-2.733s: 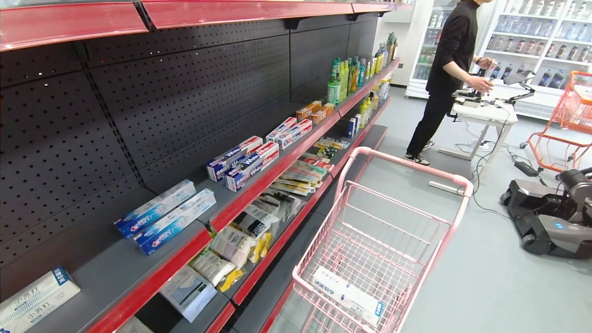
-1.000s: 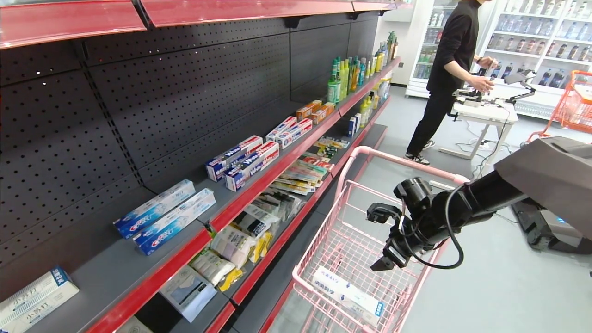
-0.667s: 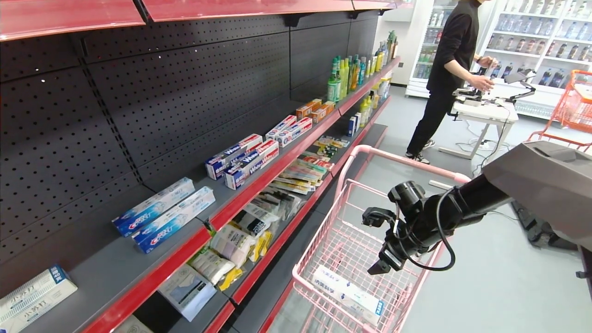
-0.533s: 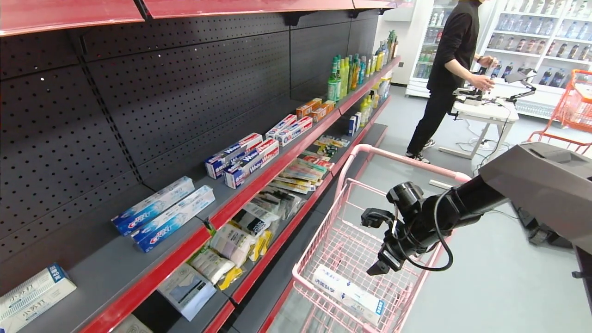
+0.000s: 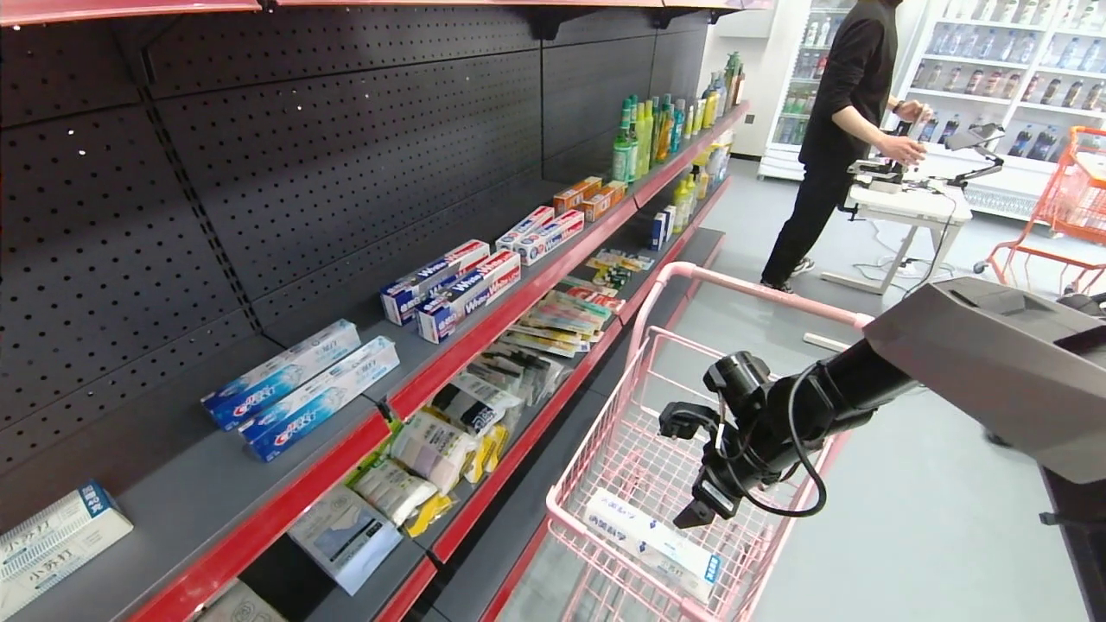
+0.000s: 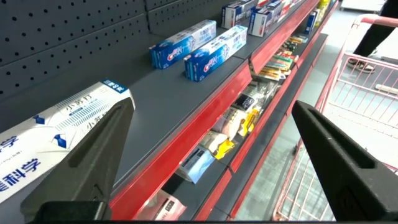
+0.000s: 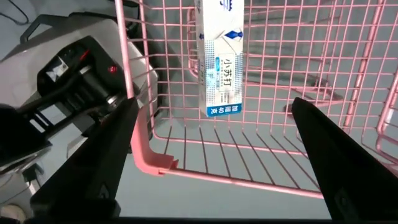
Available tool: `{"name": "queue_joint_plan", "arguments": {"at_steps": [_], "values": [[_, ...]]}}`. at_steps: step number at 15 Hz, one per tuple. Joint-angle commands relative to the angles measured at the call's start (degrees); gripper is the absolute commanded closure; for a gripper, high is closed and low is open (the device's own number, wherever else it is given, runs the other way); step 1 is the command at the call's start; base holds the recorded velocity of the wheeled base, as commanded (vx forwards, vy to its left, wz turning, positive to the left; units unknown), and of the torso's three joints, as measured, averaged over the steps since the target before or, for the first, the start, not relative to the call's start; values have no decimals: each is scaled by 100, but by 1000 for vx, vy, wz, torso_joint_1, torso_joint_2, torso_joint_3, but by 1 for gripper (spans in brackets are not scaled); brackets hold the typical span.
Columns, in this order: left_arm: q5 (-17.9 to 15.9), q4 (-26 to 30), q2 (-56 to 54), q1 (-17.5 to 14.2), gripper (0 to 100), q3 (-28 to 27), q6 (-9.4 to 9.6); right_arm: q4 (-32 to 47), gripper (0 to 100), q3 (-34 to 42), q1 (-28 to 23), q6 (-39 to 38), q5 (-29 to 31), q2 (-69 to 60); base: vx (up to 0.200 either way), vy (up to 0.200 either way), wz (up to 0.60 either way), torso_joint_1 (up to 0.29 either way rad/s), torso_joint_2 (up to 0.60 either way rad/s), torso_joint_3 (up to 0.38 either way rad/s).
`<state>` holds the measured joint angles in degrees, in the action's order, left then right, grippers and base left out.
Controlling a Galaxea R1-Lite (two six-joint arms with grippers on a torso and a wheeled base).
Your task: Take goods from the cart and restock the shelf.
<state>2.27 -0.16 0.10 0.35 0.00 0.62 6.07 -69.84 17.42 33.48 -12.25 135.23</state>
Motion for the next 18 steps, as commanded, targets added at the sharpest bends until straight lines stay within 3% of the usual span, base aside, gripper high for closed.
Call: {"name": "queue_joint_plan", "arguments": {"at_steps": [1, 9, 18], "values": [[2, -2, 8, 0, 0, 0, -1, -1, 0, -3, 42, 1, 3, 56, 0, 0, 0, -129, 276, 144], [2, -2, 8, 0, 0, 0, -1, 8, 0, 32, 121, 45, 3, 74, 0, 0, 0, -149, 326, 172], [2, -2, 8, 0, 0, 0, -1, 8, 0, 67, -46, 739, 127, 82, 0, 0, 0, -157, 345, 192]]}}
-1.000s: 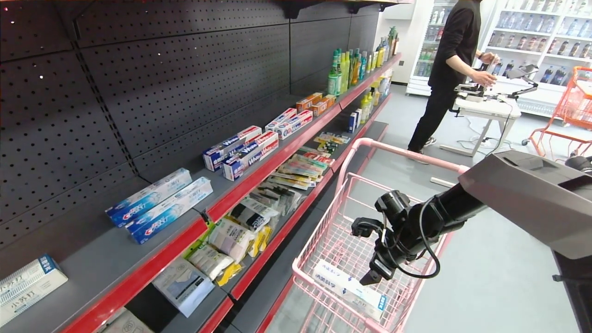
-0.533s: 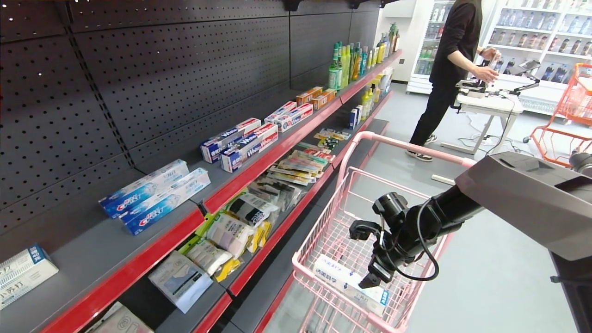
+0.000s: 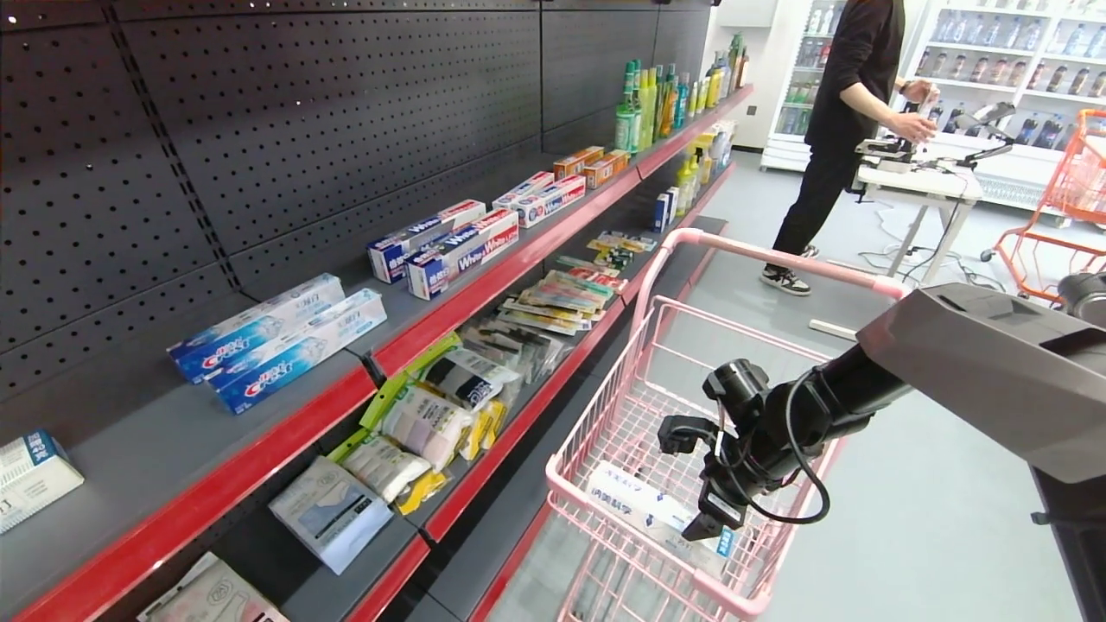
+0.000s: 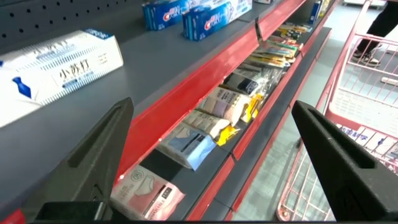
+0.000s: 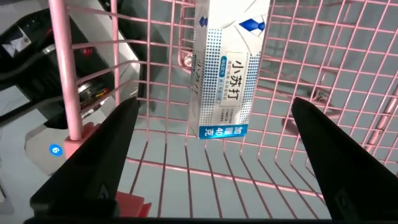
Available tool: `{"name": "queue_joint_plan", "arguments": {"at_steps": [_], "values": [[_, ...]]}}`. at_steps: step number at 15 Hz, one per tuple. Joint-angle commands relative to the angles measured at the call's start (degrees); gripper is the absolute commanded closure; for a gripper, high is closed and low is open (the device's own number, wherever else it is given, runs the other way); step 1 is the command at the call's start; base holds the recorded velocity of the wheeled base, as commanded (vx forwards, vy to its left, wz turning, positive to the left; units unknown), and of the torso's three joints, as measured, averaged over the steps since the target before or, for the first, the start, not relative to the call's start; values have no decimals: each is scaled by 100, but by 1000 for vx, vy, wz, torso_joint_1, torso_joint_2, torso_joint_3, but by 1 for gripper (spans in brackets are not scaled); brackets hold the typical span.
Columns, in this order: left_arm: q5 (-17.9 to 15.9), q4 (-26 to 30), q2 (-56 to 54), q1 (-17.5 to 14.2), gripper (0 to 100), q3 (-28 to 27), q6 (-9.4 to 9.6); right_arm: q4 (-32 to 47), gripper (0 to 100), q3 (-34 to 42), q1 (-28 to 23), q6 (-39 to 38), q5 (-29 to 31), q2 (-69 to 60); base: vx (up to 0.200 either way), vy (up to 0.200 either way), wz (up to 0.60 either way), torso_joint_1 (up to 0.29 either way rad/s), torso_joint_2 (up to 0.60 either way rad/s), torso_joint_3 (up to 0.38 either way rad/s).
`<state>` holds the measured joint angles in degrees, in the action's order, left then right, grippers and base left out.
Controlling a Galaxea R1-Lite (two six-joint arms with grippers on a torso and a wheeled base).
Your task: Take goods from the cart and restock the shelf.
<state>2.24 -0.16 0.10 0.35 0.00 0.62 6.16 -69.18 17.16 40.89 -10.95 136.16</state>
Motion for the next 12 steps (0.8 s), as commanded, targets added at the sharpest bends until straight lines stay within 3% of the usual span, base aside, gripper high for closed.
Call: {"name": "queue_joint_plan", "arguments": {"at_steps": [1, 9, 12], "values": [[4, -2, 8, 0, 0, 0, -1, 0, 0, -8, -55, 25, -4, -10, 0, 0, 0, -159, 369, 207], [4, -2, 8, 0, 0, 0, -1, -27, 0, -34, -134, 77, -4, -10, 0, 0, 0, -188, 442, 246], [4, -2, 8, 0, 0, 0, -1, -62, 0, -60, -214, 86, 5, 7, 0, 0, 0, -58, 128, 72]]}}
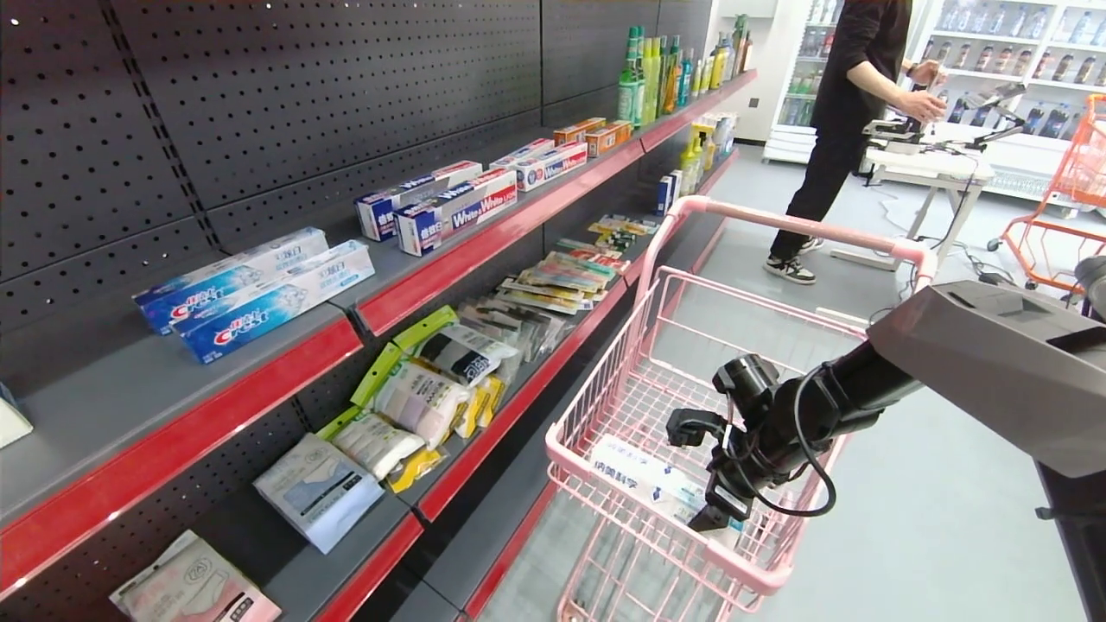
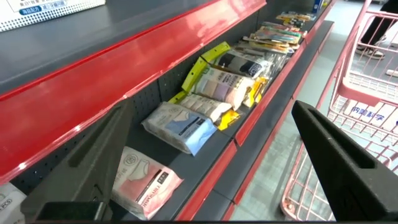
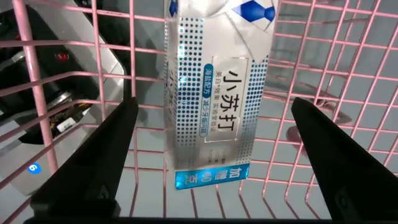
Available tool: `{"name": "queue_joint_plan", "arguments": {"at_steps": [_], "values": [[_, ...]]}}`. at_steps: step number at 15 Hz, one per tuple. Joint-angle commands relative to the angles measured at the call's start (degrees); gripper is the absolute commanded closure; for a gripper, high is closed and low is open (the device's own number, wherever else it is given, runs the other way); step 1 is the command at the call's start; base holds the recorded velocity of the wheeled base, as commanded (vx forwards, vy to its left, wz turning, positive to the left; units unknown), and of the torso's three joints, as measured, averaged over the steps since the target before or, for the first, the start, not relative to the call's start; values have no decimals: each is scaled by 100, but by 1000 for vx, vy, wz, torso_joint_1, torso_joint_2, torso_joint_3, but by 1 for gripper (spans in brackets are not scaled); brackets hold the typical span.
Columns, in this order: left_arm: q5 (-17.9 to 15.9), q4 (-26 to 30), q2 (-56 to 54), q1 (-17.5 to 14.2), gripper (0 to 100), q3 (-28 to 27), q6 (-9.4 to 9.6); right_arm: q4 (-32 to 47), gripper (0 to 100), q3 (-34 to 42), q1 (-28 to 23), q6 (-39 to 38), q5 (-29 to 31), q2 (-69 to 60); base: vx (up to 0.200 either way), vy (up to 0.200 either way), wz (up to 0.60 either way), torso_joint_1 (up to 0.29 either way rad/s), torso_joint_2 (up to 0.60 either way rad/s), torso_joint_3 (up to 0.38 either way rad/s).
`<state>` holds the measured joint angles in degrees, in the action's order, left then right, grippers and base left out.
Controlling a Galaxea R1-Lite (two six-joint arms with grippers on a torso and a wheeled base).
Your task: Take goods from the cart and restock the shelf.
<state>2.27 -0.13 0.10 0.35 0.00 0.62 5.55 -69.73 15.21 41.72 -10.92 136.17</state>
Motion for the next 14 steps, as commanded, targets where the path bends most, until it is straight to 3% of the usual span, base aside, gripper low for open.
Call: {"name": "queue_joint_plan", "arguments": {"at_steps": [1, 7, 14], "values": [[2, -4, 8, 0, 0, 0, -1, -1, 0, -14, -36, -14, -15, 33, 0, 0, 0, 0, 0, 0], [2, -4, 8, 0, 0, 0, -1, -449, 0, -85, 87, -93, 20, 498, 0, 0, 0, 0, 0, 0], [2, -4, 8, 9, 0, 0, -1, -449, 0, -331, 87, -41, -59, 525, 0, 0, 0, 0, 0, 0]]}}
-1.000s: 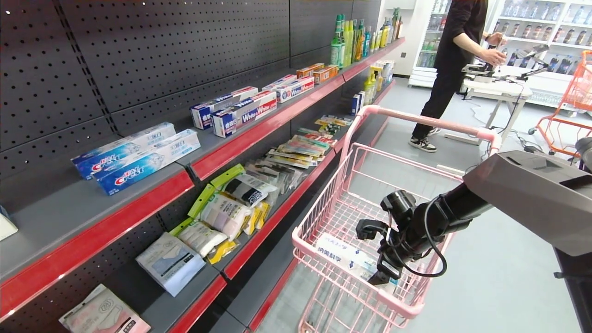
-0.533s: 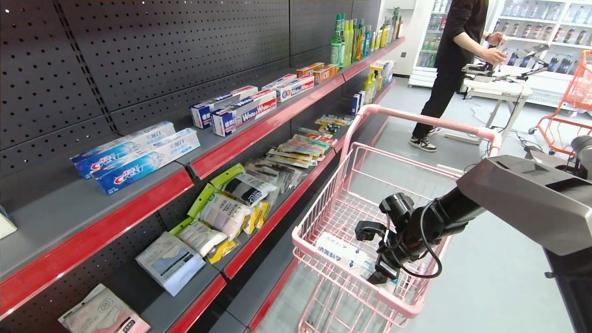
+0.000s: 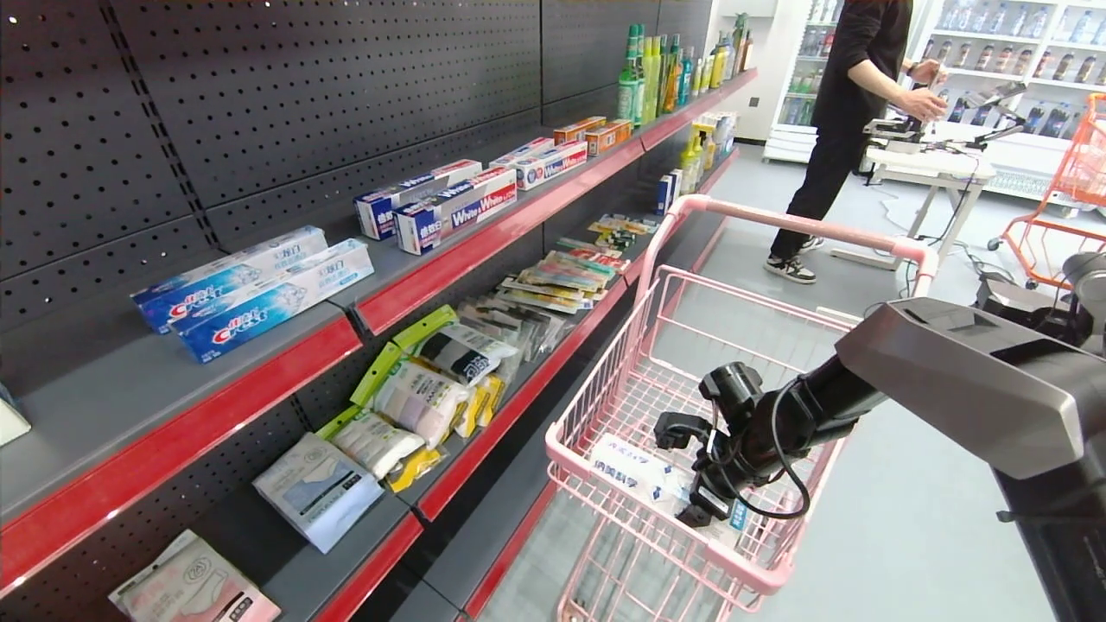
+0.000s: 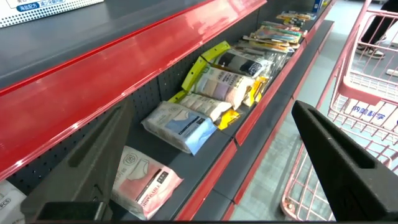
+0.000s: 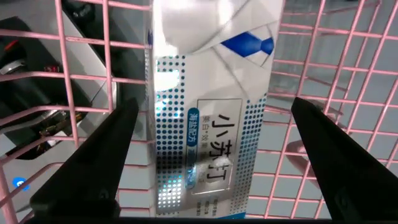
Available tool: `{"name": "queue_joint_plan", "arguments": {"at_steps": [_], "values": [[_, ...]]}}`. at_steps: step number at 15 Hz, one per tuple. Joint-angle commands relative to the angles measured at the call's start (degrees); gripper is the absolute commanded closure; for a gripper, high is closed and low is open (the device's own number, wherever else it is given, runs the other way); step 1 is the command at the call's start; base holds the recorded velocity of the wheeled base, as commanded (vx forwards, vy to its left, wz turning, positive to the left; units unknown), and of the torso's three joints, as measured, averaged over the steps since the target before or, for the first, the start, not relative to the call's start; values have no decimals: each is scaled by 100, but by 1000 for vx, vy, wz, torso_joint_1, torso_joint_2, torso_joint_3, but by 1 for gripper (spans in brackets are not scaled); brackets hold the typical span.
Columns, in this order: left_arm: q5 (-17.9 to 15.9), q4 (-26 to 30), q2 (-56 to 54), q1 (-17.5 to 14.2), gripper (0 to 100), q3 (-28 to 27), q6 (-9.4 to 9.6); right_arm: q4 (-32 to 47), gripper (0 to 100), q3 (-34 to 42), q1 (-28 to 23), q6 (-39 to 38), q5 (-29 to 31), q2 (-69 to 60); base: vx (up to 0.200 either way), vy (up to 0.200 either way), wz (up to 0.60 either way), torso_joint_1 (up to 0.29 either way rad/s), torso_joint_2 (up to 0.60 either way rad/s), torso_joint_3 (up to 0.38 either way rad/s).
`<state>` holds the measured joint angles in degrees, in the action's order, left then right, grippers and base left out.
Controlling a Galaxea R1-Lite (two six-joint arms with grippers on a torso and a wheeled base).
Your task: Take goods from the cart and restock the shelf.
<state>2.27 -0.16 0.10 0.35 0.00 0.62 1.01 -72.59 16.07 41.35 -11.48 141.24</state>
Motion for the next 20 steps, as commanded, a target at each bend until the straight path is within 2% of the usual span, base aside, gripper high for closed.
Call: {"name": "queue_joint_plan", "arguments": {"at_steps": [1, 11, 12, 20], "values": [[2, -2, 8, 0, 0, 0, -1, 4, 0, -44, 10, 13, 15, 18, 0, 0, 0, 0, 0, 0], [2, -2, 8, 0, 0, 0, -1, -22, 0, -62, 46, 31, 129, 158, 0, 0, 0, 0, 0, 0], [-7, -2, 8, 0, 0, 0, -1, -31, 100, -62, 46, 22, 129, 220, 0, 0, 0, 0, 0, 0], [-7, -2, 8, 0, 0, 0, -1, -233, 100, -71, -16, -145, 199, 9, 0, 0, 0, 0, 0, 0]]}}
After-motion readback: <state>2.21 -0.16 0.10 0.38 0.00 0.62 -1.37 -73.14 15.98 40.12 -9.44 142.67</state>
